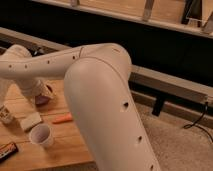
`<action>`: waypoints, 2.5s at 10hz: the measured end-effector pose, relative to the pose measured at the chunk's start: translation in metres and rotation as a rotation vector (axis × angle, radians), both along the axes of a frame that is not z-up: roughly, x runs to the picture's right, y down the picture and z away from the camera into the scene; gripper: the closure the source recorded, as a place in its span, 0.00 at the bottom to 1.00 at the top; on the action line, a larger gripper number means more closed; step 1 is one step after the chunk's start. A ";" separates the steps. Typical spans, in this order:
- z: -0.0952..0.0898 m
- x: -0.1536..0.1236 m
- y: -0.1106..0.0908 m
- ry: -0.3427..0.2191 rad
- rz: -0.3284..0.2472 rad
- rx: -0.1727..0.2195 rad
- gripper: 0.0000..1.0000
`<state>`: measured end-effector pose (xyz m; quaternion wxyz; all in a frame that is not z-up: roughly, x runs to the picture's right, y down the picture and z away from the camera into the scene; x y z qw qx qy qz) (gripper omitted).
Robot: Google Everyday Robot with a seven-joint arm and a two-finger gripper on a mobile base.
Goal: Place the white sponge in the ceramic bowl
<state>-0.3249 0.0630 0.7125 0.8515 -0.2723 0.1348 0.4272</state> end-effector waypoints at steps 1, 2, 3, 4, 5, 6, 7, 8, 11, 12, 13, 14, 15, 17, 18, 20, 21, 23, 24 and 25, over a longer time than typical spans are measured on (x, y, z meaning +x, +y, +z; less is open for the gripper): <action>0.002 -0.004 0.003 -0.007 -0.008 -0.005 0.35; 0.006 -0.012 0.008 -0.022 -0.024 -0.014 0.35; 0.010 -0.020 0.013 -0.039 -0.038 -0.019 0.35; 0.014 -0.027 0.017 -0.053 -0.053 -0.023 0.35; 0.016 -0.031 0.021 -0.062 -0.065 -0.027 0.35; 0.019 -0.034 0.024 -0.073 -0.080 -0.031 0.35; 0.025 -0.037 0.032 -0.094 -0.114 -0.038 0.35; 0.027 -0.040 0.036 -0.115 -0.142 -0.040 0.35; 0.030 -0.044 0.048 -0.221 -0.300 -0.037 0.35; 0.029 -0.046 0.050 -0.250 -0.340 -0.033 0.35; 0.027 -0.050 0.051 -0.284 -0.377 -0.025 0.35; 0.027 -0.051 0.051 -0.291 -0.384 -0.023 0.35; 0.027 -0.051 0.051 -0.291 -0.384 -0.022 0.35; 0.027 -0.050 0.051 -0.291 -0.388 -0.021 0.35; 0.027 -0.050 0.051 -0.300 -0.402 -0.016 0.35; 0.027 -0.054 0.049 -0.361 -0.482 0.010 0.35; 0.027 -0.057 0.048 -0.401 -0.535 0.027 0.35; 0.026 -0.069 0.047 -0.505 -0.670 0.064 0.35; 0.026 -0.071 0.047 -0.534 -0.703 0.069 0.35; 0.028 -0.074 0.049 -0.566 -0.734 0.069 0.35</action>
